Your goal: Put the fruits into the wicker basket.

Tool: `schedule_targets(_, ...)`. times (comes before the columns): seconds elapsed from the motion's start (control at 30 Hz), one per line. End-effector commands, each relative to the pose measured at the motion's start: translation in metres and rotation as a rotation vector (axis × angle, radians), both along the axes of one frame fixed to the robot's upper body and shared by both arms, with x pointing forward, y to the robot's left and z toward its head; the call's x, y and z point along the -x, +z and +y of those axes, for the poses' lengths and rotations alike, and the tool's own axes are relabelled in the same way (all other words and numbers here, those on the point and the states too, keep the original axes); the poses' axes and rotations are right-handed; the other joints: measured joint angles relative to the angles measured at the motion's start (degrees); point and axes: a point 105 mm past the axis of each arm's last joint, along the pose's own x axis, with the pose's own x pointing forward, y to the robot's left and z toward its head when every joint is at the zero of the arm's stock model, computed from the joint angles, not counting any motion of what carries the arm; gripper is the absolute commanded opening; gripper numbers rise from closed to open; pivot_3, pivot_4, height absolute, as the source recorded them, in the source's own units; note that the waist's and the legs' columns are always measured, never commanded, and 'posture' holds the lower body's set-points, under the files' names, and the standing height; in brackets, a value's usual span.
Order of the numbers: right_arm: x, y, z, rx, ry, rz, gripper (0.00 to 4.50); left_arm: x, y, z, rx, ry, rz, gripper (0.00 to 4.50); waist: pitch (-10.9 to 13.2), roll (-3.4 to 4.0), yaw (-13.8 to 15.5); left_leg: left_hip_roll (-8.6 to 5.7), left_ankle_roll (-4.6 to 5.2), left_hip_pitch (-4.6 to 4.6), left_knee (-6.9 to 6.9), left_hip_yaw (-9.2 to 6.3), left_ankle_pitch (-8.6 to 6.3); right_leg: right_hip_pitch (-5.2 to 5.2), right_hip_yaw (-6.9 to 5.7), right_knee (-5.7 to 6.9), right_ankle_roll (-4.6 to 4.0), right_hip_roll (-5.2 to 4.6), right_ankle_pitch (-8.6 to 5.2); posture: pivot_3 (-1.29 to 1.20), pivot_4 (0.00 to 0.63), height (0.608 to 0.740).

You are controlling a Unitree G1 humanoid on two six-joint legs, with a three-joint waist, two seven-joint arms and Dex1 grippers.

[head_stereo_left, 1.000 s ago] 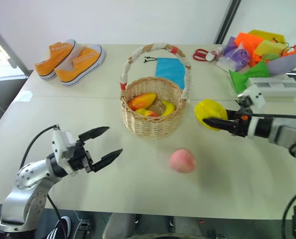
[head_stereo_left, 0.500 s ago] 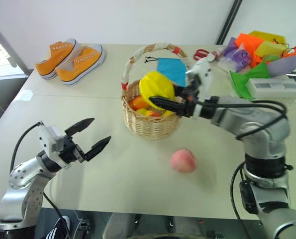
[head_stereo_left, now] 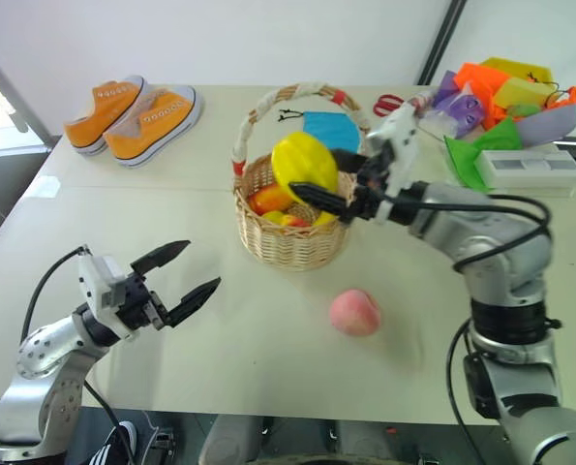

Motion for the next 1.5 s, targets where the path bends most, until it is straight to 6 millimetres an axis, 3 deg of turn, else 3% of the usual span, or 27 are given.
schedule_targets(0.03, 0.002, 0.001, 0.015, 0.029, 0.03, -0.046, 4.44, -0.003, 0.005, -0.007, -0.001, -0.031, -0.037, 4.5, 0.0, 0.02, -0.29, 0.0, -0.01, 0.01, 0.0, 0.01, 0.01, -0.01, 0.01, 0.02, -0.01, 0.0, 0.01, 0.0, 0.15, 0.74)
schedule_targets(0.23, 0.001, -0.008, 0.01, 0.039, 0.015, -0.025, 4.44, -0.003, 0.006, -0.006, -0.007, -0.033, -0.041, 4.5, 0.0, 0.02, -1.09, 0.06, -0.09, 0.01, -0.01, 0.0, 0.06, -0.04, 0.01, 0.13, -0.05, 0.05, 0.03, 0.0, 0.15, 0.74)
schedule_targets(0.6, 0.007, -0.007, 0.016, 0.081, 0.033, -0.066, 4.44, -0.004, 0.006, -0.009, -0.002, -0.034, -0.041, 4.5, 0.0, 0.02, -1.27, 0.07, -0.1, 0.01, 0.02, 0.0, 0.07, -0.06, 0.01, 0.17, -0.05, 0.06, 0.03, 0.0, 0.15, 0.74)
schedule_targets(0.77, 0.019, 0.004, 0.03, 0.307, 0.123, -0.396, 4.44, -0.004, 0.006, -0.009, -0.009, -0.035, -0.04, 4.5, 0.0, 0.02, -1.3, 0.05, -0.1, 0.01, 0.03, 0.0, 0.06, -0.08, 0.0, 0.17, -0.05, 0.06, 0.03, 0.0, 0.15, 0.74)
schedule_targets(0.83, 0.019, 0.01, 0.035, 0.264, 0.142, -0.399, 4.44, -0.004, 0.006, -0.009, -0.008, -0.034, -0.04, 4.5, 0.0, 0.02, -1.53, 0.07, -0.11, 0.01, 0.03, 0.01, 0.07, -0.06, 0.0, 0.2, -0.05, 0.07, 0.03, 0.0, 0.15, 0.74)
schedule_targets(0.9, 0.02, -0.001, 0.037, 0.31, 0.168, -0.407, 4.44, -0.005, 0.006, -0.009, -0.006, -0.032, -0.039, 4.5, 0.0, 0.01, -1.39, 0.08, -0.16, 0.01, 0.04, 0.01, 0.1, -0.03, 0.02, 0.3, -0.05, 0.07, 0.03, 0.0, 0.15, 0.74)
schedule_targets(0.97, 0.012, 0.008, 0.037, 0.205, 0.12, -0.353, 4.44, -0.006, 0.005, -0.009, -0.005, -0.03, -0.039, 4.5, 0.0, 0.0, -1.3, 0.09, -0.18, 0.03, 0.05, -0.01, 0.11, -0.1, 0.01, 0.32, -0.06, 0.09, 0.03, 0.0, 0.15, 0.74)
schedule_targets(1.03, 0.012, -0.007, 0.036, 0.311, 0.137, -0.346, 4.44, -0.005, 0.005, -0.009, -0.002, -0.028, -0.037, 4.5, 0.0, 0.0, -1.28, 0.08, -0.18, 0.04, 0.09, -0.01, 0.11, -0.09, 0.03, 0.35, -0.06, 0.08, 0.03, 0.0, 0.15, 0.74)
schedule_targets(1.2, 0.007, 0.027, 0.03, 0.073, 0.078, -0.348, 4.44, -0.005, 0.006, -0.011, 0.0, -0.027, -0.037, 4.5, 0.0, 0.0, -1.24, 0.06, -0.18, 0.04, 0.11, -0.01, 0.11, -0.1, 0.03, 0.37, -0.06, 0.06, 0.03, 0.0, 0.15, 0.74)
schedule_targets(1.27, 0.015, 0.039, 0.026, -0.04, 0.115, -0.314, 4.44, -0.005, 0.006, -0.01, -0.003, -0.026, -0.038, 4.5, 0.0, 0.01, -1.32, 0.07, -0.2, 0.03, 0.1, 0.0, 0.13, -0.08, 0.06, 0.44, -0.06, 0.08, 0.03, 0.0, 0.15, 0.74)
schedule_targets(1.5, 0.067, -0.017, -0.008, 0.154, 0.402, -0.054, 4.44, 0.014, 0.002, -0.018, -0.058, -0.148, 0.003, 4.5, -0.01, 0.0, -0.13, 0.07, -0.05, 0.03, 0.09, -0.01, 0.04, -0.03, 0.04, 0.19, -0.07, 0.07, 0.02, 0.0, 0.15, 0.74)
